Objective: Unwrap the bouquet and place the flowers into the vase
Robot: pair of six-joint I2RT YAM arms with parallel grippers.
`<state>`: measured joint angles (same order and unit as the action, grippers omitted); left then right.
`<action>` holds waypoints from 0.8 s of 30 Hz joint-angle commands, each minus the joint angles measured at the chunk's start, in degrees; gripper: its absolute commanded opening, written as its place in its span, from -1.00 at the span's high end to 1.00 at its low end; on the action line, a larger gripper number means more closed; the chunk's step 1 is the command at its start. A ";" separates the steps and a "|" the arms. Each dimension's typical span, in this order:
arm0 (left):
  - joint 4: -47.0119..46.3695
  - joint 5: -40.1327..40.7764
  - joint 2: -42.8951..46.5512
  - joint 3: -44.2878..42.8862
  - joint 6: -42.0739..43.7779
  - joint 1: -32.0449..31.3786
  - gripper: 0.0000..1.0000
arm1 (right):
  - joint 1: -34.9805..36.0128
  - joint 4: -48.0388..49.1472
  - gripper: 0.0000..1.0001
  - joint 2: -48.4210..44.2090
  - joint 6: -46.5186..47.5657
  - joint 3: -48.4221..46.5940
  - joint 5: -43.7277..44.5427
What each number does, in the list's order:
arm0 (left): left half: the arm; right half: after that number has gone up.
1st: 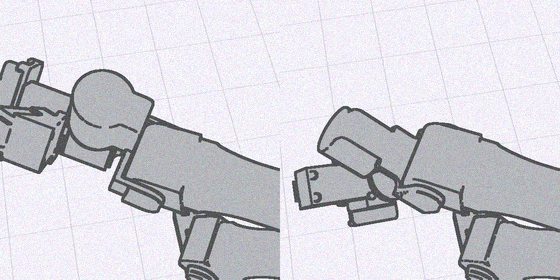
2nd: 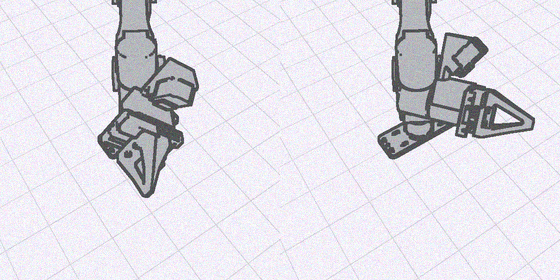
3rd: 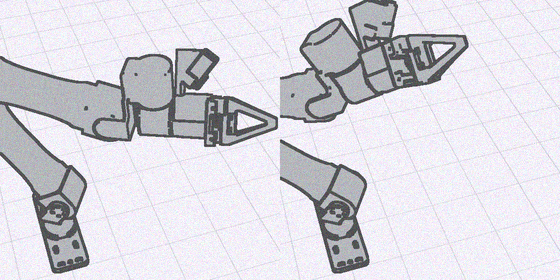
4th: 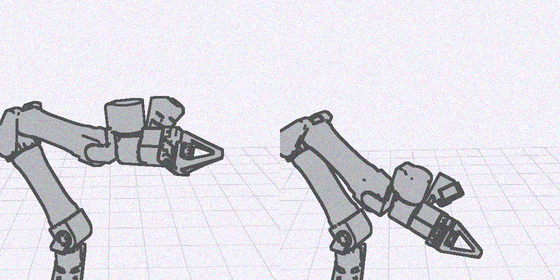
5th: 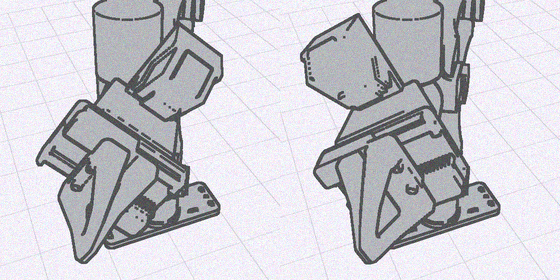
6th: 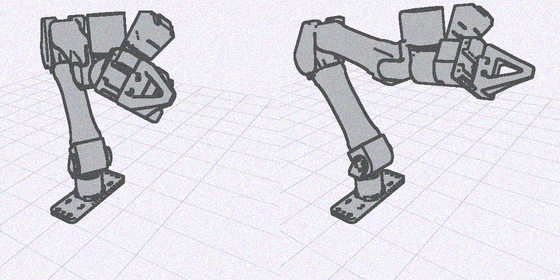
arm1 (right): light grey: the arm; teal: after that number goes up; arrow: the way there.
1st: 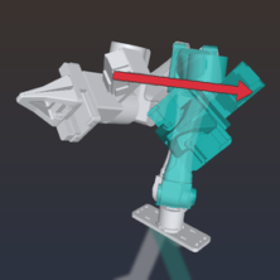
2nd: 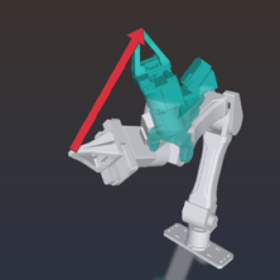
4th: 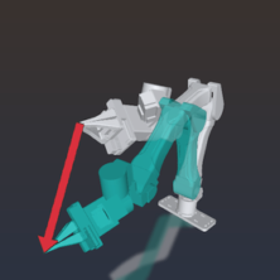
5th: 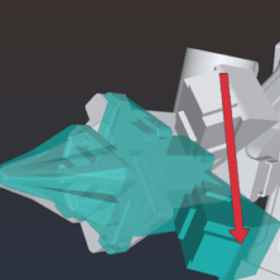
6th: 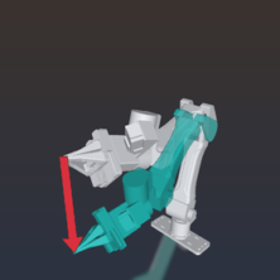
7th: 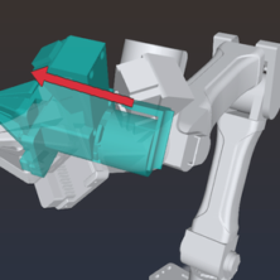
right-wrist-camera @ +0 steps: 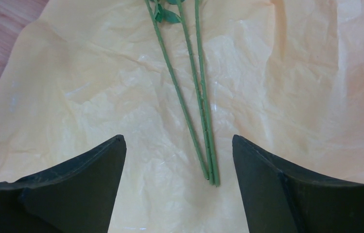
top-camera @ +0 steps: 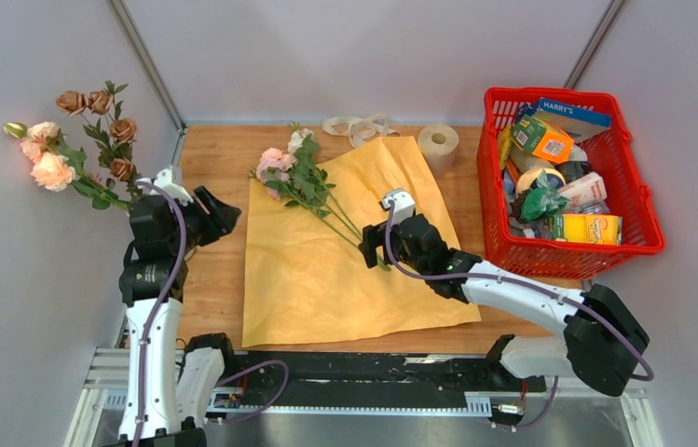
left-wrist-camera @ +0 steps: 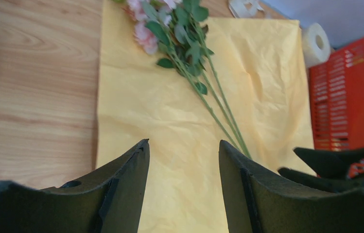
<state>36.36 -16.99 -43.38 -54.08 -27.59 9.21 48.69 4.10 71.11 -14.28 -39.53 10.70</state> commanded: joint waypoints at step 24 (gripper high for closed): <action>-27.85 25.50 -31.30 7.61 -39.81 -32.57 -0.05 | -5.01 -3.83 -0.82 -14.05 -4.87 4.80 -7.36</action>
<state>8.34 -1.06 -67.00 -38.54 -59.42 -18.61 43.57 0.91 64.18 -16.45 -37.06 5.04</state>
